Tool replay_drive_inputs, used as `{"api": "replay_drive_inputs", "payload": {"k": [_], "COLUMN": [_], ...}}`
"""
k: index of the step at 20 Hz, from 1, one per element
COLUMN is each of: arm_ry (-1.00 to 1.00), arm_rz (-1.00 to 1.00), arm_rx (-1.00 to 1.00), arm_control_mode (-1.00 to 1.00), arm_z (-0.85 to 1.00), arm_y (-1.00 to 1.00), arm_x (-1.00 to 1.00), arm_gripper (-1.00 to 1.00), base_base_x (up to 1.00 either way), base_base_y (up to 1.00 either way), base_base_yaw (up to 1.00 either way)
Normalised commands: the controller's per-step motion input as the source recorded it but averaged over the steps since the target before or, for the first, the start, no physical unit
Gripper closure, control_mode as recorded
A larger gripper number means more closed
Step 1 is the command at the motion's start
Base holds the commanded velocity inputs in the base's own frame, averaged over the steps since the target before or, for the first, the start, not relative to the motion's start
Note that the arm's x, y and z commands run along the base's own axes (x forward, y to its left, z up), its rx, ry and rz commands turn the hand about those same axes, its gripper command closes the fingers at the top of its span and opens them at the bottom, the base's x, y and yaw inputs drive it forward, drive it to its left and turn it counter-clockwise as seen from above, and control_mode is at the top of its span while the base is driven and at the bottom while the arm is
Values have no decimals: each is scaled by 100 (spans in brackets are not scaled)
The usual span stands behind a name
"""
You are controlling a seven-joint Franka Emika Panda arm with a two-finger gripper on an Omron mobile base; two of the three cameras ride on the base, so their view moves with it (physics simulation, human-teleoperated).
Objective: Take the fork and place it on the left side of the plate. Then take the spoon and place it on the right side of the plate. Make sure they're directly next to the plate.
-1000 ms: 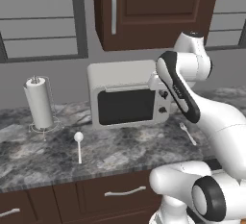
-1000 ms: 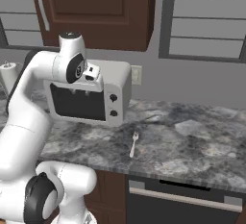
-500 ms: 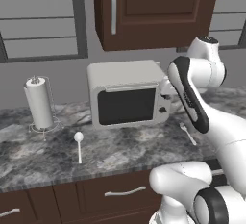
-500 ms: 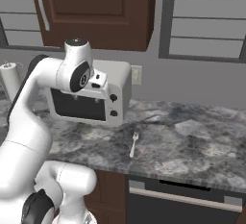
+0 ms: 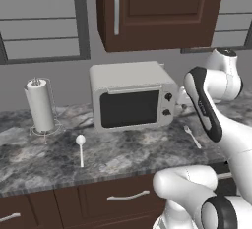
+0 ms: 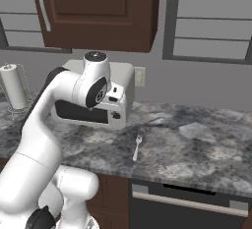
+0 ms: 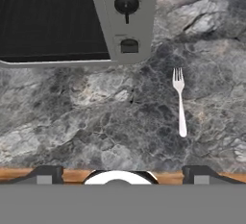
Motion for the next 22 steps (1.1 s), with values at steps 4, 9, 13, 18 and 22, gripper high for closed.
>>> {"api": "replay_drive_inputs", "payload": {"k": [4, 9, 13, 18, 22], "arm_ry": [0, 4, 7, 6, 3], "arm_rz": [0, 0, 1, 1, 0], "arm_rx": [-7, -4, 0, 0, 0], "arm_control_mode": [-100, -100, -100, -100, -100], "arm_z": [-36, -43, -54, -55, -59], "arm_y": [-28, -34, -40, -30, -24], "arm_x": [28, 26, 16, 20, 21], "arm_gripper": [-100, -100, -100, -100, -100], "base_base_x": [0, 0, 0, 0, 0], "base_base_y": [0, 0, 0, 0, 0], "base_base_yaw": [0, 0, 0, 0, 0]}}
